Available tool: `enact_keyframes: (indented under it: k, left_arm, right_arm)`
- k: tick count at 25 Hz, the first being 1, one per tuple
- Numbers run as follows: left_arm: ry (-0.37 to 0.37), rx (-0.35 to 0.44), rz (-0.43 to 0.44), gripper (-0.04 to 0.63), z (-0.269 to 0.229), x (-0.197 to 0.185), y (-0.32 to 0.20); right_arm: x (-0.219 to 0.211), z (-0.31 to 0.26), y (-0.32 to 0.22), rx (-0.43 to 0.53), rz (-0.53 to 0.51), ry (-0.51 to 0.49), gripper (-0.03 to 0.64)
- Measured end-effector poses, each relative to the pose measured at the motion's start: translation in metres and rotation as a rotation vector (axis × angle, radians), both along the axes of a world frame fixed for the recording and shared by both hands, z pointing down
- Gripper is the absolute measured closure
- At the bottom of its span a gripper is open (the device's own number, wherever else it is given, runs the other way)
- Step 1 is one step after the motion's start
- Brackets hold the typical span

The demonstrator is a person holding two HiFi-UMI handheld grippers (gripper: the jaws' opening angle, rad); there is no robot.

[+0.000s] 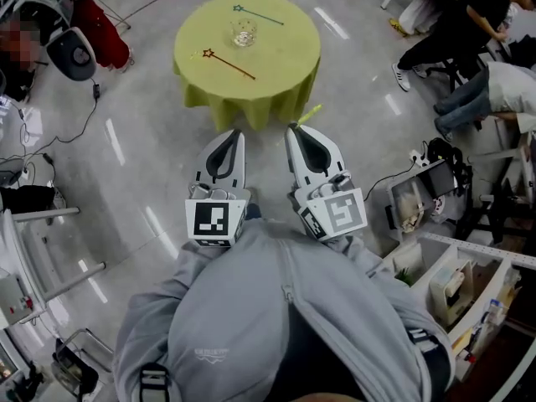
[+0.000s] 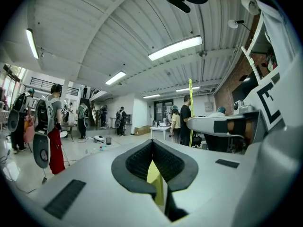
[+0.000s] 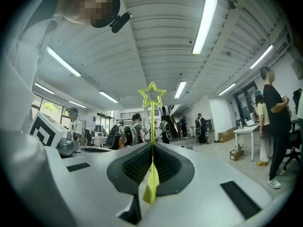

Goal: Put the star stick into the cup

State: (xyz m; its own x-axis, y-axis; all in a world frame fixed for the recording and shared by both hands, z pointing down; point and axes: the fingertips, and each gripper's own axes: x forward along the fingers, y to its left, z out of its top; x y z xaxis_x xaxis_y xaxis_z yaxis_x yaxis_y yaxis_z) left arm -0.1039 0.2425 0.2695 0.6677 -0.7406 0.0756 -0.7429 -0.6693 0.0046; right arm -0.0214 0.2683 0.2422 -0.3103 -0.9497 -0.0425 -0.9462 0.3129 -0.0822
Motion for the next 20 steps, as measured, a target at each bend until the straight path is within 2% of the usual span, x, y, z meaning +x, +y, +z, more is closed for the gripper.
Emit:
enact_keyframes:
  k: [4,9,20]
  left_arm:
    - [0.011,-0.009,0.019,0.578,0.001,-0.006,-0.042]
    - [0.026,-0.009,0.053,0.578,0.003,-0.009,-0.070]
    - [0.046,-0.029,0.094,0.578,0.009,-0.012,-0.094]
  right_arm:
    - [-0.004,0.000,-0.039,-0.007,0.027,0.005,0.581]
    - [-0.010,0.000,-0.063,-0.008,0.053,0.010,0.581]
    - [-0.017,-0.003,-0.087,0.002,0.080,0.019,0.581]
